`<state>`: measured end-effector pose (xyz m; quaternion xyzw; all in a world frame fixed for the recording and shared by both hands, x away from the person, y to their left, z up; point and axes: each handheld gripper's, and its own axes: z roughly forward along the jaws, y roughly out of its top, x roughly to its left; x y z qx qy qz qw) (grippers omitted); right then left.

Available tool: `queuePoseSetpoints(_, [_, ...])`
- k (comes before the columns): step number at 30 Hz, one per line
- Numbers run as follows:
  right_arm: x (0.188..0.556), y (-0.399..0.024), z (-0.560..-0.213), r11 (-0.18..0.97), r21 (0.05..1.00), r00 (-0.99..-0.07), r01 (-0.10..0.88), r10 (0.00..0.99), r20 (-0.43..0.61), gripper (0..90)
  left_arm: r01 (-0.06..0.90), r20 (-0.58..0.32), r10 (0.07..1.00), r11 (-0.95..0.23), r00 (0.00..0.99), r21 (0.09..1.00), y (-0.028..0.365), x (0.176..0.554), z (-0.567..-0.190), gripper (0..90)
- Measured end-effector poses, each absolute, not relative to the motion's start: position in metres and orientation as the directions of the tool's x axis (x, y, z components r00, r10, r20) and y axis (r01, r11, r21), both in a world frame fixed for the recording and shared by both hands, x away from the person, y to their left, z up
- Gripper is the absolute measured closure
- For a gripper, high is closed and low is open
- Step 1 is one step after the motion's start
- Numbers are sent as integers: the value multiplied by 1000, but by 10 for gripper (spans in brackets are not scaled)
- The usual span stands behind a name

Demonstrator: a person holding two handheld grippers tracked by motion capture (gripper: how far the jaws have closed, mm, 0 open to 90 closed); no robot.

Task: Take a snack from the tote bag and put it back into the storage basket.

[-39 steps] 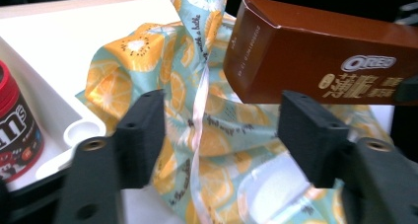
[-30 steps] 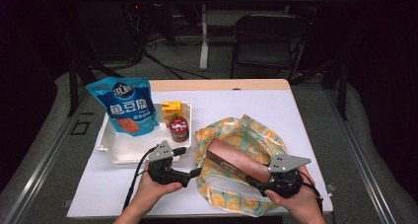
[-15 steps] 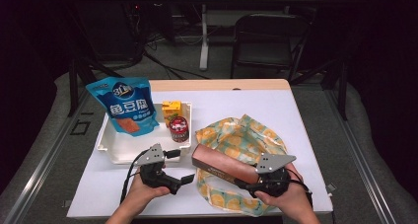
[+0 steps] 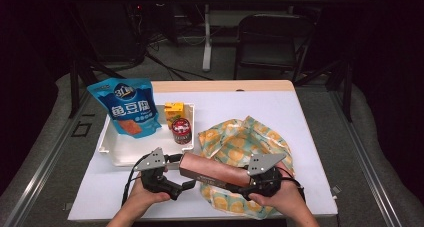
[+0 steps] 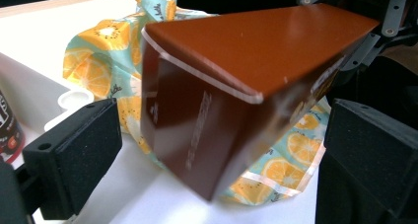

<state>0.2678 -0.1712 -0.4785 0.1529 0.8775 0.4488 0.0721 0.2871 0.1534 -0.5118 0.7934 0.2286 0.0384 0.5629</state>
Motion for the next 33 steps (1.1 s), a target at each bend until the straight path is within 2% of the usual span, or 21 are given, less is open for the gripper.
queuePoseSetpoints(11, [269, -162, -479, 571, 803, -963, 171, 270, 13, 451, 297, -186, 370, -271, 910, 916, 153, 283, -514, 58])
queuePoseSetpoints(19, [272, -168, -480, 549, 820, -971, 162, 237, 34, 431, 207, -106, 343, -273, 933, 939, 157, 275, -514, 217])
queuePoseSetpoints(21, [273, -172, -479, 526, 834, -969, 167, 244, 40, 390, 189, -98, 318, -269, 943, 945, 159, 272, -515, 287])
queuePoseSetpoints(23, [275, -177, -479, 507, 841, -958, 187, 285, 41, 275, 184, -111, 273, -259, 956, 948, 160, 269, -515, 374])
queuePoseSetpoints(26, [279, -185, -479, 476, 849, -937, 228, 344, 59, 193, 173, -119, 221, -248, 968, 953, 158, 267, -512, 458])
queuePoseSetpoints(28, [279, -189, -480, 440, 861, -925, 257, 369, 88, 142, 156, -98, 224, -261, 970, 953, 156, 265, -510, 469])
queuePoseSetpoints(30, [276, -191, -482, 440, 865, -918, 242, 393, 57, 121, 164, -103, 231, -263, 967, 951, 157, 265, -510, 471])
queuePoseSetpoints(33, [274, -195, -484, 412, 867, -888, 280, 455, 70, 101, 174, -105, 257, -264, 961, 949, 164, 267, -512, 475])
